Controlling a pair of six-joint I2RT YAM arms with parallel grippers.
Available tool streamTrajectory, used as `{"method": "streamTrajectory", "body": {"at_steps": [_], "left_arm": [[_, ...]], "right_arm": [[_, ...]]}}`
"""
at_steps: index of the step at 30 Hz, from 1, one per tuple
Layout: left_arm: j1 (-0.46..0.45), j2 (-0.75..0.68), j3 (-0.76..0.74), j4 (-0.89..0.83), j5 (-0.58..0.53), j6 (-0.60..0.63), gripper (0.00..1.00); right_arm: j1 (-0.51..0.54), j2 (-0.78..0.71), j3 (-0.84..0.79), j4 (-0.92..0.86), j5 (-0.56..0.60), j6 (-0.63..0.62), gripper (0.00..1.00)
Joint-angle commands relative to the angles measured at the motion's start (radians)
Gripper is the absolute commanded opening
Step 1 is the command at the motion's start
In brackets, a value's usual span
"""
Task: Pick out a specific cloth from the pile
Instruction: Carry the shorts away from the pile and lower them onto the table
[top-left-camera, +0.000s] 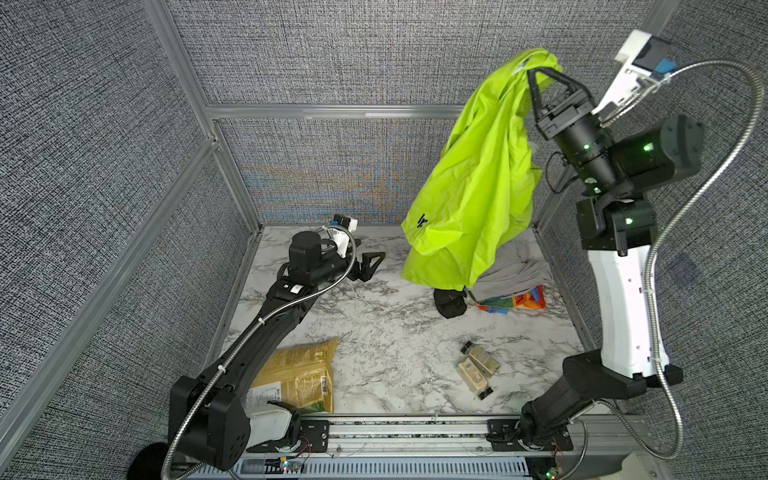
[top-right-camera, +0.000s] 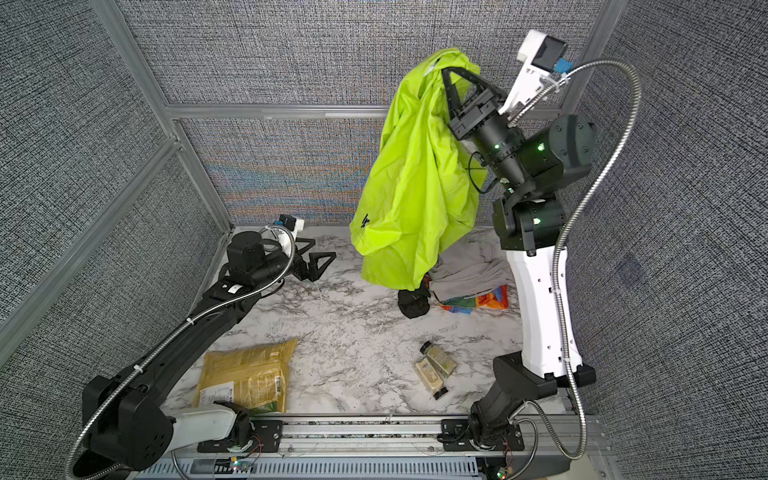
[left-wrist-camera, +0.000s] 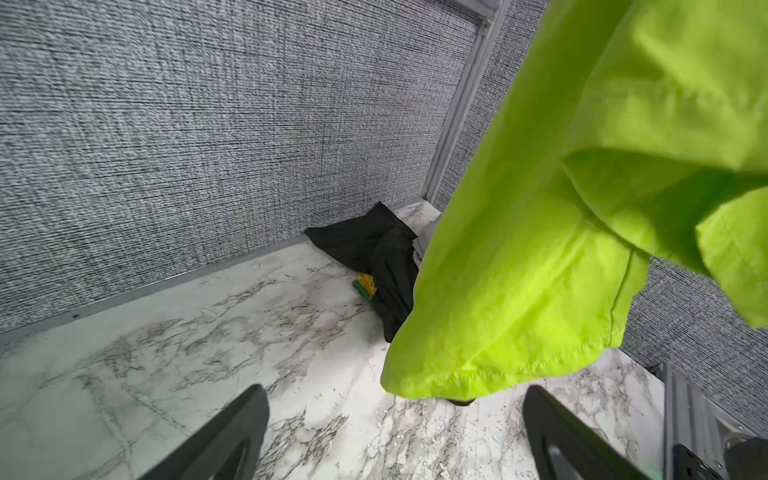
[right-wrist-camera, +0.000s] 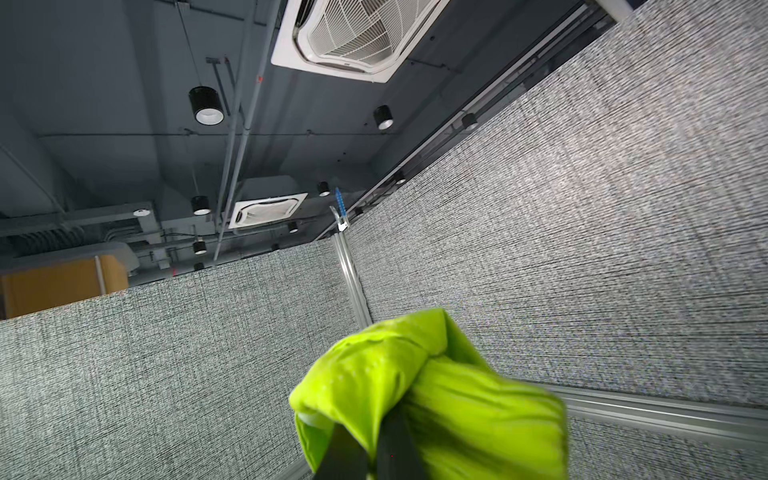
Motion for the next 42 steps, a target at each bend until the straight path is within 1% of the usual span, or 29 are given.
{"method": "streamTrajectory", "body": {"at_steps": [1, 4, 7, 10, 16, 21, 25, 33, 37, 42], "left_arm": [[0.072, -0.004, 0.017, 0.023, 0.092, 0.011, 0.99], [0.155, -0.005, 0.026, 0.035, 0.213, 0.011, 0.99], [0.208, -0.018, 0.036, 0.019, 0.265, 0.033, 0.99], [0.251, -0.030, 0.035, 0.022, 0.277, 0.036, 0.99], [0.326, -0.038, 0.008, 0.102, 0.294, -0.034, 0.99], [0.339, -0.052, 0.000, 0.122, 0.317, -0.039, 0.99], [0.339, -0.059, -0.011, 0.149, 0.360, -0.044, 0.99], [0.339, -0.026, 0.007, 0.155, 0.440, -0.068, 0.99], [0.339, -0.032, 0.004, 0.156, 0.424, -0.072, 0.99], [0.338, -0.047, -0.003, 0.146, 0.359, -0.063, 0.99]], "right_arm": [[0.063, 0.023, 0.012, 0.084, 0.022, -0.054, 0.00], [0.131, 0.049, 0.014, 0.095, 0.025, -0.090, 0.00], [0.188, 0.084, 0.036, 0.084, 0.018, -0.124, 0.00], [0.229, 0.106, 0.038, 0.068, 0.018, -0.152, 0.00], [0.274, 0.120, 0.003, 0.009, 0.019, -0.196, 0.00], [0.286, 0.068, -0.118, -0.023, 0.040, -0.247, 0.00], [0.287, 0.022, -0.232, -0.020, 0.060, -0.271, 0.00], [0.286, 0.026, -0.334, -0.069, 0.066, -0.265, 0.00], [0.292, 0.046, -0.374, -0.070, 0.039, -0.241, 0.00], [0.324, 0.064, -0.458, -0.053, 0.021, -0.230, 0.00]]}}
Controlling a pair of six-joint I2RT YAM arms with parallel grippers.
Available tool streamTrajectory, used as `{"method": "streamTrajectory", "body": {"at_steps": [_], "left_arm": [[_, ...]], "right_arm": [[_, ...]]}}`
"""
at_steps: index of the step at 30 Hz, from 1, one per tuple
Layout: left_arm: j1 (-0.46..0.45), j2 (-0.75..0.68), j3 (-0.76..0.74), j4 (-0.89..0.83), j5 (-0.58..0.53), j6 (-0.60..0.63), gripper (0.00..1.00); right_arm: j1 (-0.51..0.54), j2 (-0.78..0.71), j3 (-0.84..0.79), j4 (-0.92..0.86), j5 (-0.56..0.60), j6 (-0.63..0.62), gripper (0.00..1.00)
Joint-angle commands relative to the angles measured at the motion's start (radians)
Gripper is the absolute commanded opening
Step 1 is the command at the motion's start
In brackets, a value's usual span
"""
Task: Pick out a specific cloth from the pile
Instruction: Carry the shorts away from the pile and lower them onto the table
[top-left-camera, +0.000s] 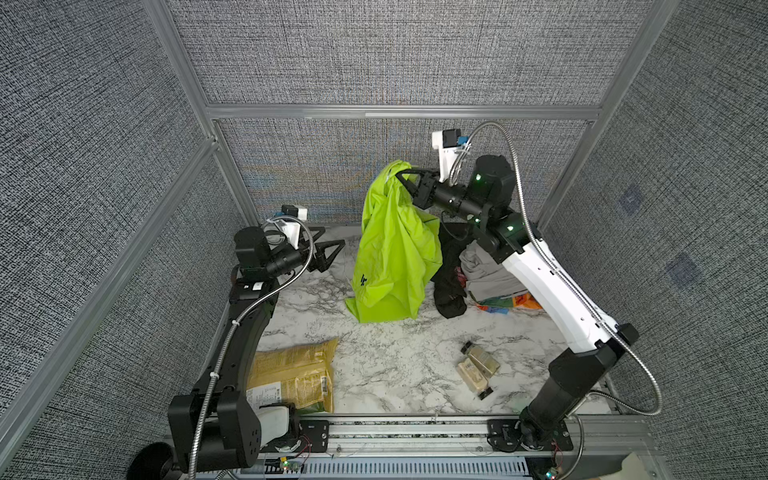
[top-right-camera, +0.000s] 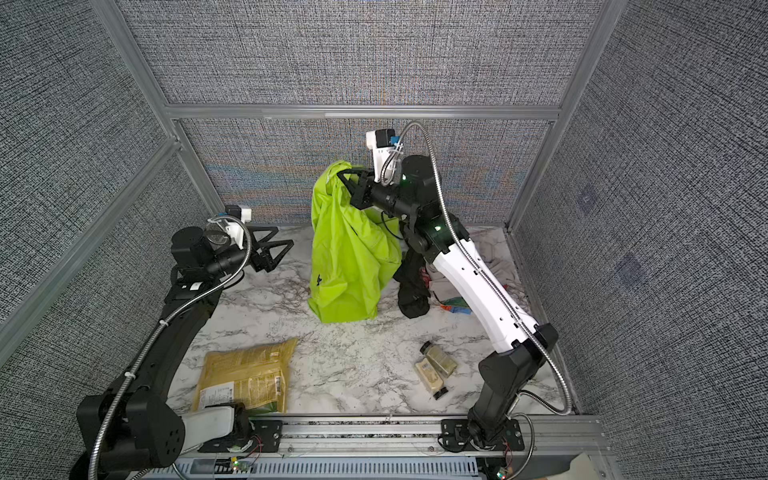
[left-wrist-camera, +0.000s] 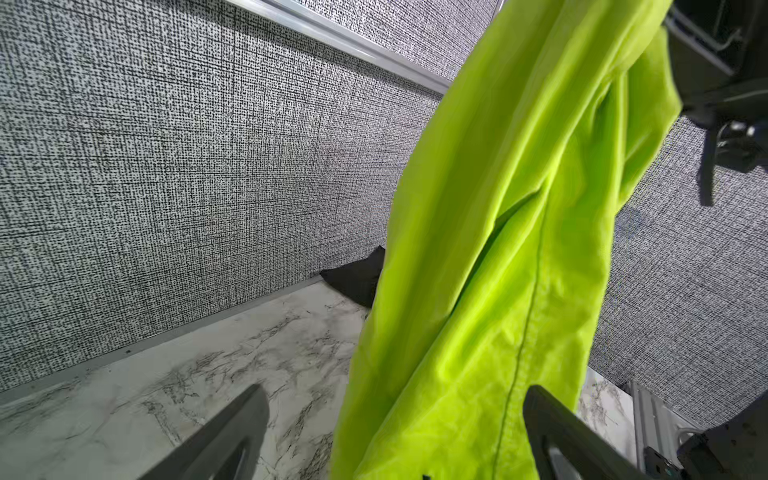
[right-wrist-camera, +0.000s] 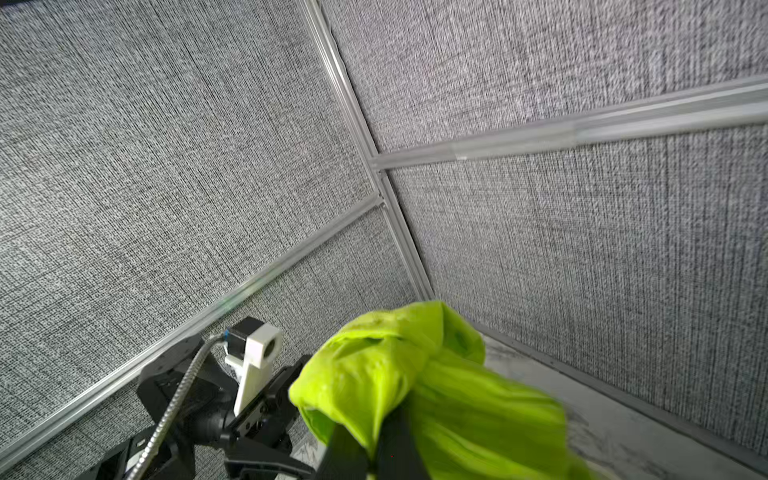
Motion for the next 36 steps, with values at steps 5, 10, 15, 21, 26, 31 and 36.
{"method": "streamTrajectory", "body": {"at_steps": [5, 10, 15, 21, 26, 31, 36], "left_arm": [[0.001, -0.044, -0.017, 0.034, -0.091, 0.016, 0.99], [0.001, -0.032, -0.016, 0.035, -0.085, 0.011, 0.99], [0.001, -0.026, -0.019, 0.045, -0.080, 0.000, 0.99], [-0.001, -0.015, -0.025, 0.076, -0.053, -0.029, 0.99], [-0.009, -0.004, -0.028, 0.097, -0.039, -0.051, 0.99], [-0.019, 0.001, -0.028, 0.097, -0.038, -0.053, 0.99], [-0.032, 0.003, -0.028, 0.097, -0.039, -0.055, 0.99]], "right_arm": [[0.030, -0.014, -0.165, 0.109, -0.022, 0.040, 0.00], [0.036, -0.046, -0.325, 0.167, -0.016, 0.068, 0.00], [0.037, -0.078, -0.472, 0.207, -0.002, 0.088, 0.00], [0.037, -0.091, -0.609, 0.132, 0.130, 0.080, 0.00], [0.039, -0.038, -0.668, 0.091, 0.163, 0.077, 0.00], [0.040, 0.051, -0.663, 0.036, 0.286, 0.060, 0.00], [0.040, 0.145, -0.613, -0.043, 0.419, 0.051, 0.04]]}}
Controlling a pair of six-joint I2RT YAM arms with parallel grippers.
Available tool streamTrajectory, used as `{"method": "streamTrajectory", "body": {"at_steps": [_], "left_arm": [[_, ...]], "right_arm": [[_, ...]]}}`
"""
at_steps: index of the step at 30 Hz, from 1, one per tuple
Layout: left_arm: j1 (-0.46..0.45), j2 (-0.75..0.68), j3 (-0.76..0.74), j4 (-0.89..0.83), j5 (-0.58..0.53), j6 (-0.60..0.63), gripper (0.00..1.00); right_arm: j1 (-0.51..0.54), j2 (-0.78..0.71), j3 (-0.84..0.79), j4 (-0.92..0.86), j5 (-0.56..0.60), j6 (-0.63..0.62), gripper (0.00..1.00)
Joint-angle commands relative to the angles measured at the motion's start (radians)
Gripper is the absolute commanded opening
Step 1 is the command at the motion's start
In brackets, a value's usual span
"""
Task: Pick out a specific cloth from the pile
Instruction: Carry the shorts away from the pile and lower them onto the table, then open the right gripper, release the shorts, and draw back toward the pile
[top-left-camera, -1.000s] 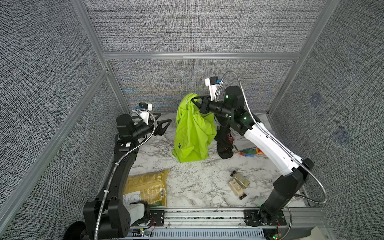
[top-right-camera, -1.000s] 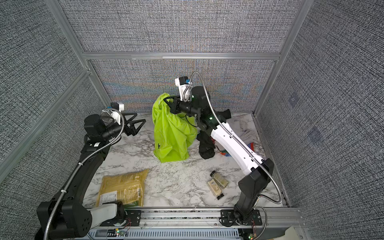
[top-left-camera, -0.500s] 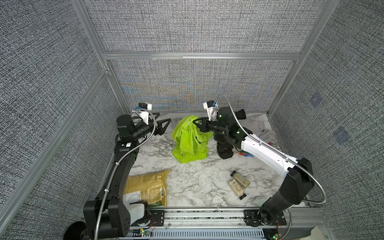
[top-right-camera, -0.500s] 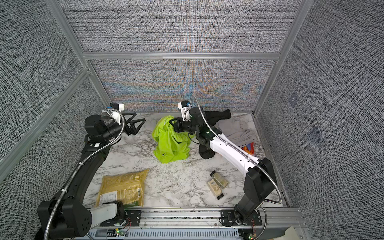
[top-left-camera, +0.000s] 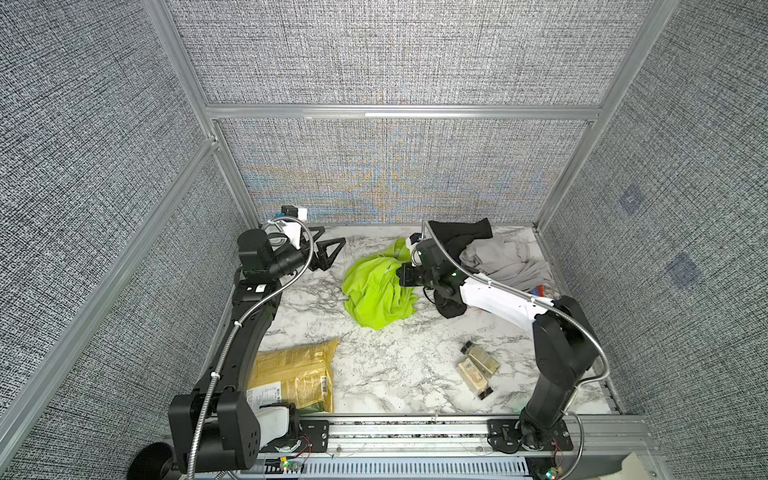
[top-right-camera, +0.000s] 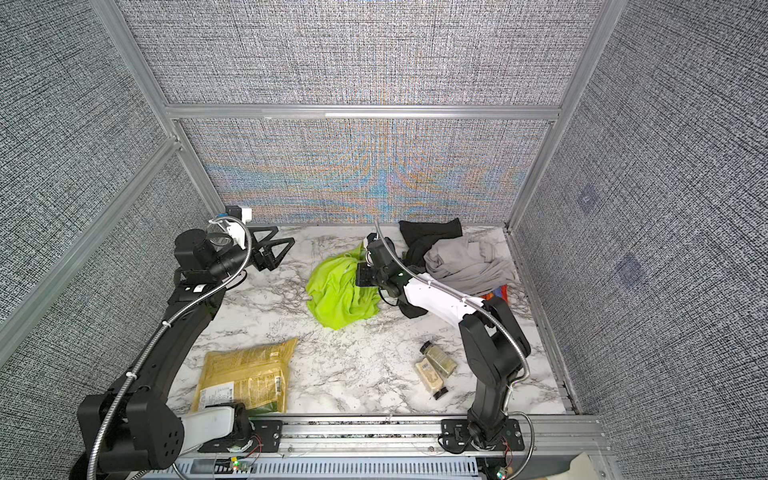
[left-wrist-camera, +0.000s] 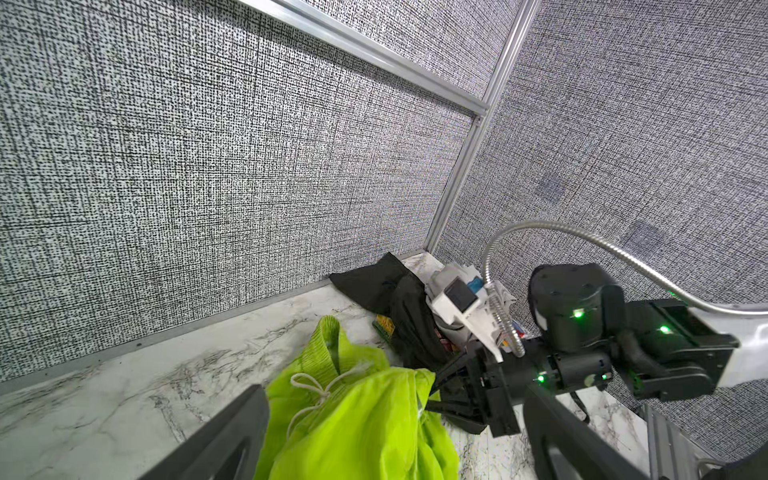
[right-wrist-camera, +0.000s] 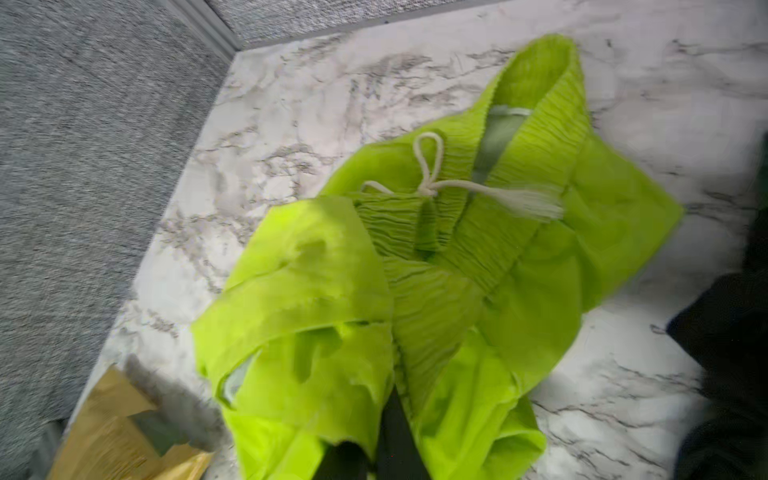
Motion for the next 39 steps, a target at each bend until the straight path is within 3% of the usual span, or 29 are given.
{"method": "streamTrajectory", "body": {"at_steps": [1, 6, 8, 17, 26, 34, 39], "left_arm": [[-0.007, 0.004, 0.001, 0.044, 0.017, -0.007, 0.99], [-0.014, 0.006, 0.002, 0.045, 0.019, -0.010, 0.99], [-0.015, 0.006, 0.002, 0.045, 0.017, -0.011, 0.99], [-0.022, 0.017, 0.004, 0.045, 0.016, -0.016, 0.99], [-0.029, 0.021, 0.006, 0.036, 0.008, -0.011, 0.99], [-0.032, 0.026, 0.012, 0.023, -0.002, -0.008, 0.99], [-0.031, 0.027, 0.012, 0.022, -0.008, -0.007, 0.99]], "right_arm": [[0.002, 0.051, 0.034, -0.065, 0.128, -0.018, 0.11], [0.005, 0.141, 0.094, -0.112, 0.133, -0.028, 0.32], [0.009, 0.168, 0.100, -0.107, 0.123, -0.026, 0.36], [0.041, 0.261, 0.135, -0.049, 0.052, -0.004, 0.40], [0.094, 0.359, 0.285, -0.045, -0.008, 0.000, 0.40], [0.089, 0.256, 0.221, -0.024, 0.030, -0.029, 0.42], [0.088, 0.146, 0.152, -0.004, 0.011, -0.082, 0.51]]}}
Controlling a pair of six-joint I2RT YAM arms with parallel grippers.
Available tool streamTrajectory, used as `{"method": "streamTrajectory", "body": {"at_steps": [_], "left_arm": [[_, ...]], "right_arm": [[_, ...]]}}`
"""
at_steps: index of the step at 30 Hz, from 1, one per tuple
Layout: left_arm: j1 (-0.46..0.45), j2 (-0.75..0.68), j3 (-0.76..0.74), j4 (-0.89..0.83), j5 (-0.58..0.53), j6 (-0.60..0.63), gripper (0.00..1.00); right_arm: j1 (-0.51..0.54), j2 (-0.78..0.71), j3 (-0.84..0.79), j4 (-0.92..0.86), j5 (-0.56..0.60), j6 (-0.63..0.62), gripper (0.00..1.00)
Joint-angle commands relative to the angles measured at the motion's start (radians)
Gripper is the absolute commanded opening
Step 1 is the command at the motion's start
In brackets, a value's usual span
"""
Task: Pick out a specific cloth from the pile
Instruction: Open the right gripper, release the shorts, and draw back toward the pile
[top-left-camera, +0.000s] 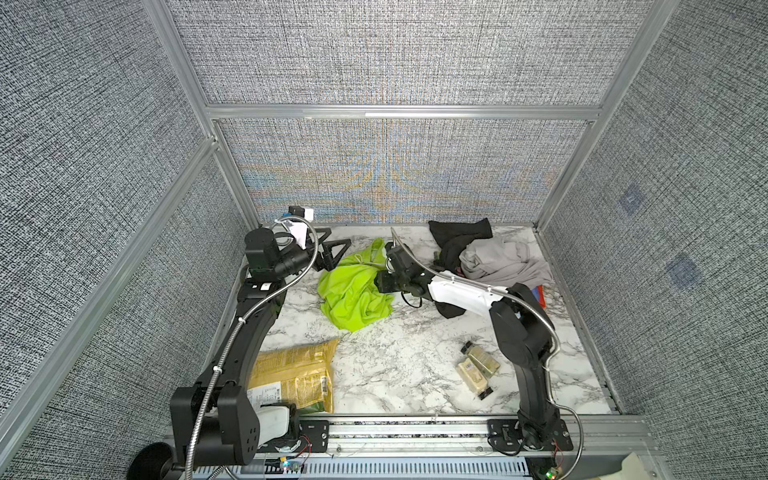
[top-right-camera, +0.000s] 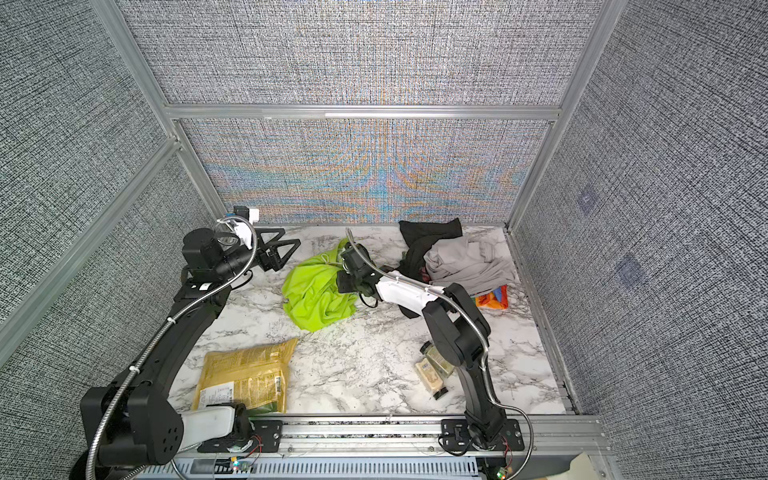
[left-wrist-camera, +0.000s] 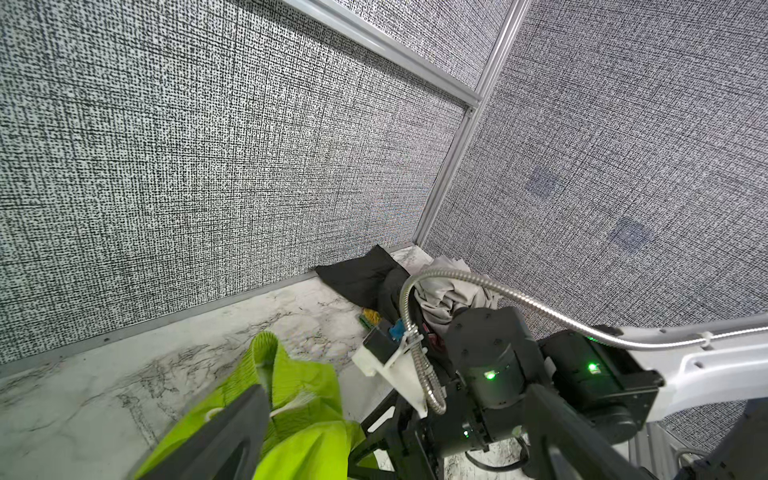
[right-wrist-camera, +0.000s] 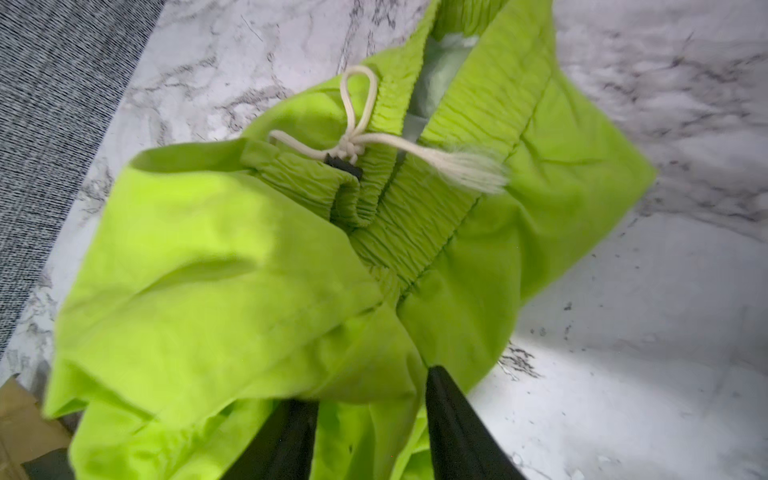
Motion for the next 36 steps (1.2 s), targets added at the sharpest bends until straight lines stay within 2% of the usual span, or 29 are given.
{"method": "streamTrajectory", "body": {"at_steps": [1, 16, 22, 26, 30, 34, 36], "left_arm": [[0.001, 0.002, 0.008, 0.020, -0.007, 0.011, 0.99], [-0.022, 0.021, 0.016, -0.030, -0.055, 0.055, 0.99], [-0.041, 0.026, 0.018, -0.063, -0.123, 0.085, 0.99], [-0.093, 0.025, 0.039, -0.153, -0.262, 0.118, 0.99], [-0.148, 0.012, 0.030, -0.258, -0.412, 0.084, 0.98], [-0.217, -0.010, -0.002, -0.374, -0.583, 0.049, 0.98], [-0.246, -0.018, -0.025, -0.411, -0.647, 0.021, 0.98]], "right_arm": [[0.001, -0.071, -0.042, 0.037, -0.008, -0.050, 0.53], [-0.008, -0.572, -0.426, 0.068, 0.047, -0.126, 0.57], [-0.032, -0.788, -0.548, 0.048, 0.050, -0.141, 0.58], [-0.052, -0.923, -0.612, 0.042, 0.046, -0.140, 0.58], [-0.073, -1.027, -0.682, 0.020, 0.035, -0.144, 0.61], [-0.101, -1.085, -0.717, -0.012, -0.005, -0.156, 0.67], [-0.114, -1.102, -0.727, -0.020, -0.041, -0.165, 0.74]]}}
